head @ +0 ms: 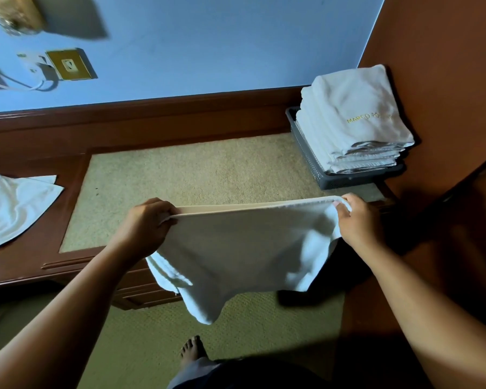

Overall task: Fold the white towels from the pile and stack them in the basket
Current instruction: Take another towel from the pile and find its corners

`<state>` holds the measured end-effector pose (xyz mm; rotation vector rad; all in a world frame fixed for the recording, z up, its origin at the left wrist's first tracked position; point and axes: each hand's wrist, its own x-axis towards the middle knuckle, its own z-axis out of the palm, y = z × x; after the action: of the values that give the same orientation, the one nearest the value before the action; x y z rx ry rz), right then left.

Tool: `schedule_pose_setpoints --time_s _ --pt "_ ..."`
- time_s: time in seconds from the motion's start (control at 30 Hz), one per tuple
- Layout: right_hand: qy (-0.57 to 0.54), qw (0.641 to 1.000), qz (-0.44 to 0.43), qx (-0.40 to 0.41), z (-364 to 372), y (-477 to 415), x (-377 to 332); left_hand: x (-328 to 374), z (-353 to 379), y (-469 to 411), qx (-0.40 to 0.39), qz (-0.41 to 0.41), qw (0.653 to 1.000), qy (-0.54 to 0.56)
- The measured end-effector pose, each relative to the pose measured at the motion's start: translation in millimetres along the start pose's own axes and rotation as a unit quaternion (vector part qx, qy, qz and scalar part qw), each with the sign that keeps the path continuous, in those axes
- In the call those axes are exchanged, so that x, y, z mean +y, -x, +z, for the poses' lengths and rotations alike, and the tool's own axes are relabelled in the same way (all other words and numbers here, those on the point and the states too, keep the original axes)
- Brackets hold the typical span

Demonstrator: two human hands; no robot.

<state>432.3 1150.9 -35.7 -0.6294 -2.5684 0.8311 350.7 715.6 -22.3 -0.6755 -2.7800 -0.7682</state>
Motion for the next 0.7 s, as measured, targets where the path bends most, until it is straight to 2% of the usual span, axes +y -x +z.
schedule_pose_setpoints --time_s 0.1,0.17,0.23,0.3,0.43,0.53,0.63,0.7 --pt "-0.083 0.995 0.055 0.031 2.4 1.2 -3.5 -1.6 5.2 4.5 0.001 -0.040 0.999 -0.014" --pt "-0.177 0.976 0.120 0.047 3.1 2.3 -15.0 -13.9 12.9 12.3 -0.020 -0.109 0.994 -0.024" --pt "-0.282 0.938 0.196 0.041 3.2 0.7 -27.2 -33.2 20.1 28.1 -0.071 -0.209 0.974 -0.047" --pt "-0.346 0.904 0.249 0.028 2.5 -1.3 -35.9 -53.4 24.1 51.0 -0.114 -0.273 0.952 -0.084" --pt "-0.435 0.845 0.310 0.008 3.4 -0.2 -44.5 -75.9 29.5 88.0 -0.124 -0.331 0.921 -0.160" --pt "-0.506 0.783 0.362 0.006 9.8 1.1 -46.4 -76.5 26.3 98.4 -0.121 -0.408 0.887 -0.178" --pt "-0.562 0.721 0.405 0.007 20.3 5.5 -47.6 -76.9 16.0 98.4 -0.054 -0.507 0.856 -0.086" --pt "-0.580 0.694 0.426 0.001 27.8 10.3 -49.9 -72.5 13.7 93.3 0.056 -0.566 0.815 0.107"
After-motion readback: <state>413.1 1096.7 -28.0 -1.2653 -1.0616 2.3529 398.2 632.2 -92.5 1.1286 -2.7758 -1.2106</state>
